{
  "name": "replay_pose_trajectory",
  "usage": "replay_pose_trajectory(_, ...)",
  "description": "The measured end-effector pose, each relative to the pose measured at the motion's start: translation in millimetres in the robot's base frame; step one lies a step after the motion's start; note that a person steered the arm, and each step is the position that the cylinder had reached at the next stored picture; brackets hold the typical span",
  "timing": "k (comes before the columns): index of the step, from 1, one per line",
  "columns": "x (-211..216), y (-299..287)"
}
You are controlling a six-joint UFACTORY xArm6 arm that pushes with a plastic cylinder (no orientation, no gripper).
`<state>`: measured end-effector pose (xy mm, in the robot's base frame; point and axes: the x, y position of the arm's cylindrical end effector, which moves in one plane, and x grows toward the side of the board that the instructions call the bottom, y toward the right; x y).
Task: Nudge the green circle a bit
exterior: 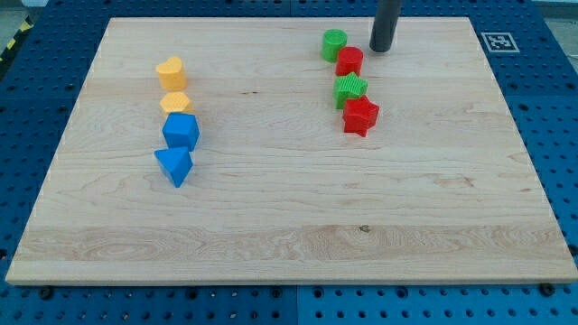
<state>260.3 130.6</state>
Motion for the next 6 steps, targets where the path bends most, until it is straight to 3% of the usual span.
replay_pose_trajectory(3,-25,-78)
replay_pose_trajectory(6,1,-133)
